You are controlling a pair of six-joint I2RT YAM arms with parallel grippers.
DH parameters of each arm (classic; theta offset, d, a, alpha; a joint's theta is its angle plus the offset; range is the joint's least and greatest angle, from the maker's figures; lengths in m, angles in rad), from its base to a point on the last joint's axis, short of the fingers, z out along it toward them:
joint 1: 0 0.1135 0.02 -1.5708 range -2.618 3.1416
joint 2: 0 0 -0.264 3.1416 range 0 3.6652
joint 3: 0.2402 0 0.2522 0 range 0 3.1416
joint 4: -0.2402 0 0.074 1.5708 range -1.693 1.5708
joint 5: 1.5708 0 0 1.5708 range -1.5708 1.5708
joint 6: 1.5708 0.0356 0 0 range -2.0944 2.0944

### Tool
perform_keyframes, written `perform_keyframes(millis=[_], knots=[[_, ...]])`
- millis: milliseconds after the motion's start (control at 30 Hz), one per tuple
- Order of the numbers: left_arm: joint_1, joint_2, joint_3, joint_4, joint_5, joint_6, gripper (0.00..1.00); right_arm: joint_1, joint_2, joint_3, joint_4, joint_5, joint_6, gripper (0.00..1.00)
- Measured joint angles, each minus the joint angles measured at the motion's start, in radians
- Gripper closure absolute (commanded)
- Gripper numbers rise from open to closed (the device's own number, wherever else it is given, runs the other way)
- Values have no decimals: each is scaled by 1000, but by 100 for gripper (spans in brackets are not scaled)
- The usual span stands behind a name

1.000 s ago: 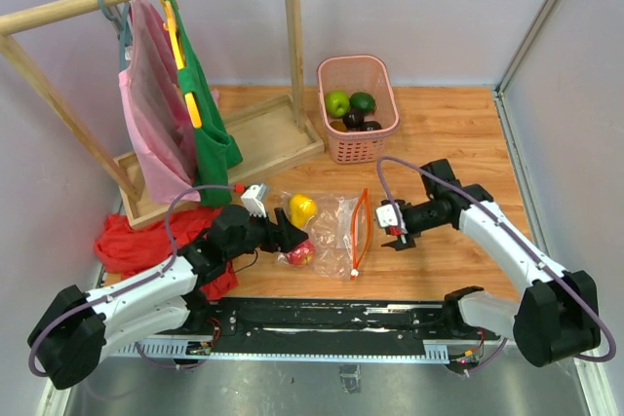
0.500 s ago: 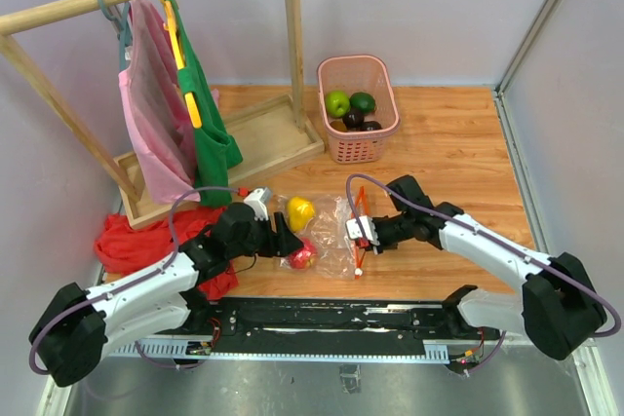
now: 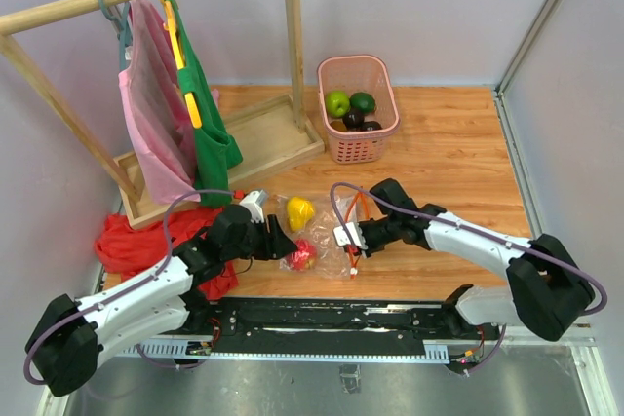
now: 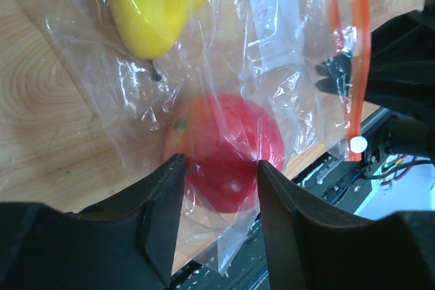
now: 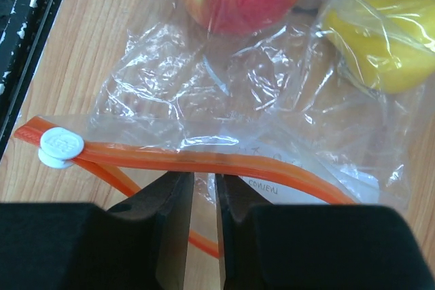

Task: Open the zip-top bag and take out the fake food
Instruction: Pick up the fake fruit from the zipper food storage bag.

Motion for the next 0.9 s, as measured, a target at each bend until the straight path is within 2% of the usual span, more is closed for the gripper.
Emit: perform_keyframes(millis=[367,600,800,900], knots=[[26,98,-65,148,21,-18,83,77,103,11,40,32,-15,74],[35,182,-99,130,21,-2,85,58,108,56,37,87,-17,72],[42,241,-86,180,41,10,86,47,107,56,-2,48,-58,58],[43,298,-56,201,56,25,88,59,106,57,-3,16,-58,48]])
